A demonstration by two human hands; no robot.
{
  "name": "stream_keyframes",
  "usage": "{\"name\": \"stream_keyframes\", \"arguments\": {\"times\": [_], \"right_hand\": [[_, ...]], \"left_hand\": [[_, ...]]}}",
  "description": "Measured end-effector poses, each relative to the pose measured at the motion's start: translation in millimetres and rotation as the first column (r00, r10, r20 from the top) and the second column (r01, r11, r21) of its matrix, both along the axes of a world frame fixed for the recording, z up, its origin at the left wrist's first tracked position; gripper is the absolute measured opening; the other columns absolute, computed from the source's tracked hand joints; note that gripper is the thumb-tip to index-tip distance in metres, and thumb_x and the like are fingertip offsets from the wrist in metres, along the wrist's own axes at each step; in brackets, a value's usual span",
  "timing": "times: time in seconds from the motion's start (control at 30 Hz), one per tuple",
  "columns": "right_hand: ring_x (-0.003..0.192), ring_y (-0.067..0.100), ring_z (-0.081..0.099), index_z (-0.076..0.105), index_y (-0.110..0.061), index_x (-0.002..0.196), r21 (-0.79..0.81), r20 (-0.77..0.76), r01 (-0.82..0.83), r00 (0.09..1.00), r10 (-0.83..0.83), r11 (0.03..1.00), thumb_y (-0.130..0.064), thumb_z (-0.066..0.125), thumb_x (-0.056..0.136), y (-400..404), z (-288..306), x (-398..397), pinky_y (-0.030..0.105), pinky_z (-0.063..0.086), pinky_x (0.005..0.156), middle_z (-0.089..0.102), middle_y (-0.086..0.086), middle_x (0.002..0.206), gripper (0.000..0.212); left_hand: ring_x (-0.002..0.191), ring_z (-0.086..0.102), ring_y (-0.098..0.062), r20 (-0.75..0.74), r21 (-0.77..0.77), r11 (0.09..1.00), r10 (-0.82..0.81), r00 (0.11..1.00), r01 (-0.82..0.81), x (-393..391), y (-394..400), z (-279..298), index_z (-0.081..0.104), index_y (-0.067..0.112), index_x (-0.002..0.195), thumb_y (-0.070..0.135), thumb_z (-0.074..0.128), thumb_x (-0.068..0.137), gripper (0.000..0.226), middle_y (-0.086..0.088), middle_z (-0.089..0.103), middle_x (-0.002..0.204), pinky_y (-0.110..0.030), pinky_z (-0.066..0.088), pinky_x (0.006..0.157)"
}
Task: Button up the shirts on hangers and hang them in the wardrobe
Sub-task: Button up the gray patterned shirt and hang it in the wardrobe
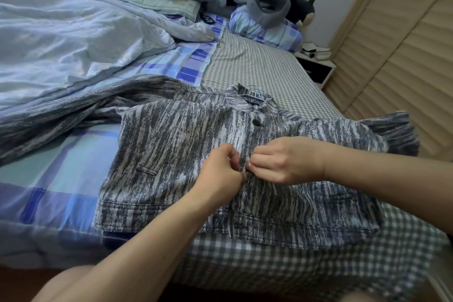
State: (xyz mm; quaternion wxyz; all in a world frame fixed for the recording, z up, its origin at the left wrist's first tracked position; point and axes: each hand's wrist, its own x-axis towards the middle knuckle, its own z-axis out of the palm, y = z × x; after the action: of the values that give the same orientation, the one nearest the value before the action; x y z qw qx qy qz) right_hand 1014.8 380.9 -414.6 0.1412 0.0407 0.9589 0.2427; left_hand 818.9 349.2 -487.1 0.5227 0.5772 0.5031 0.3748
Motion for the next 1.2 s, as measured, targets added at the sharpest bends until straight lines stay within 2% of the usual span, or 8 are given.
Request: {"name": "stream_keyframes", "arguments": {"times": [0.3, 0.53, 0.73, 0.83, 0.9, 0.97, 1.07, 1.2], "right_hand": [[0.067, 0.02, 0.051, 0.06, -0.007, 0.08, -0.018, -0.203, 0.093, 0.975, -0.094, 0.996, 0.01, 0.054, 0.095, -1, -18, 1, 0.031, 0.053, 0.059, 0.059, 0.007, 0.079, 0.023], [0.076, 0.022, 0.061, 0.07, 0.001, 0.094, 0.004, -0.237, 0.108, 0.966, -0.104, 0.994, 0.003, 0.05, 0.103, 0, -24, 10, 0.031, 0.056, 0.069, 0.069, 0.009, 0.09, 0.022], [0.067, 0.021, 0.055, 0.066, -0.004, 0.082, 0.034, -0.165, 0.015, 0.986, -0.009, 0.999, 0.003, 0.052, 0.1, -2, -18, 10, 0.033, 0.053, 0.06, 0.063, 0.007, 0.079, 0.024], [0.071, 0.022, 0.06, 0.069, -0.004, 0.086, 0.051, -0.143, -0.012, 0.99, 0.019, 0.999, 0.001, 0.053, 0.1, -2, -11, 13, 0.033, 0.055, 0.063, 0.067, 0.009, 0.084, 0.022], [0.074, 0.022, 0.06, 0.069, -0.004, 0.087, 0.042, -0.154, -0.013, 0.988, 0.019, 0.999, 0.001, 0.052, 0.101, -1, -13, 10, 0.033, 0.056, 0.065, 0.067, 0.009, 0.086, 0.022], [0.077, 0.021, 0.061, 0.071, -0.002, 0.092, 0.031, -0.144, -0.015, 0.989, 0.019, 0.999, 0.001, 0.049, 0.102, 2, -16, 4, 0.031, 0.056, 0.066, 0.068, 0.008, 0.089, 0.024], [0.081, 0.022, 0.062, 0.07, 0.002, 0.104, 0.016, -0.119, -0.021, 0.993, 0.023, 1.0, 0.002, 0.048, 0.102, 5, -18, -4, 0.031, 0.056, 0.068, 0.068, 0.009, 0.093, 0.023], [0.089, 0.023, 0.062, 0.066, 0.004, 0.118, 0.002, -0.085, -0.016, 0.996, 0.016, 1.0, 0.001, 0.049, 0.102, 7, -12, -4, 0.03, 0.056, 0.072, 0.068, 0.01, 0.102, 0.023]], "left_hand": [[0.075, 0.059, -0.013, -0.278, 0.267, 0.964, 0.094, 0.956, -0.017, 8, -6, -5, 0.047, 0.031, 0.095, 0.002, 0.064, 0.09, 0.034, 0.006, 0.062, 0.085, -0.034, 0.049, 0.058], [0.061, 0.044, -0.01, -0.014, 0.181, 0.983, 0.042, 0.999, -0.038, 14, -3, -15, 0.049, 0.03, 0.096, 0.012, 0.075, 0.089, 0.032, 0.007, 0.052, 0.077, -0.035, 0.046, 0.055], [0.077, 0.052, -0.021, -0.33, 0.565, 0.807, 0.03, 0.944, 0.172, 14, -7, -14, 0.044, 0.02, 0.104, 0.01, 0.061, 0.094, 0.022, 0.0, 0.056, 0.088, -0.045, 0.049, 0.07], [0.078, 0.056, -0.023, -0.4, 0.6, 0.761, 0.016, 0.916, 0.249, 12, -3, -9, 0.042, 0.021, 0.111, 0.014, 0.057, 0.095, 0.023, -0.003, 0.06, 0.09, -0.045, 0.051, 0.069], [0.069, 0.059, -0.017, -0.267, 0.44, 0.894, 0.044, 0.963, 0.081, 13, -7, -5, 0.042, 0.026, 0.111, 0.011, 0.062, 0.095, 0.03, 0.001, 0.062, 0.086, -0.036, 0.052, 0.059], [0.062, 0.058, -0.015, 0.011, 0.051, 0.994, 0.1, 0.995, -0.101, 16, -14, -5, 0.044, 0.025, 0.113, 0.001, 0.067, 0.091, 0.04, -0.004, 0.063, 0.088, -0.029, 0.048, 0.05], [0.089, 0.072, -0.038, 0.384, -0.408, 0.905, 0.288, 0.877, -0.119, 21, -14, -8, 0.054, 0.011, 0.115, -0.016, 0.068, 0.082, 0.044, -0.023, 0.068, 0.105, -0.049, 0.062, 0.08], [0.095, 0.072, -0.043, 0.484, -0.552, 0.832, 0.371, 0.792, -0.053, 21, -6, -10, 0.061, 0.002, 0.102, -0.023, 0.065, 0.08, 0.033, -0.026, 0.072, 0.102, -0.062, 0.058, 0.087]]}}
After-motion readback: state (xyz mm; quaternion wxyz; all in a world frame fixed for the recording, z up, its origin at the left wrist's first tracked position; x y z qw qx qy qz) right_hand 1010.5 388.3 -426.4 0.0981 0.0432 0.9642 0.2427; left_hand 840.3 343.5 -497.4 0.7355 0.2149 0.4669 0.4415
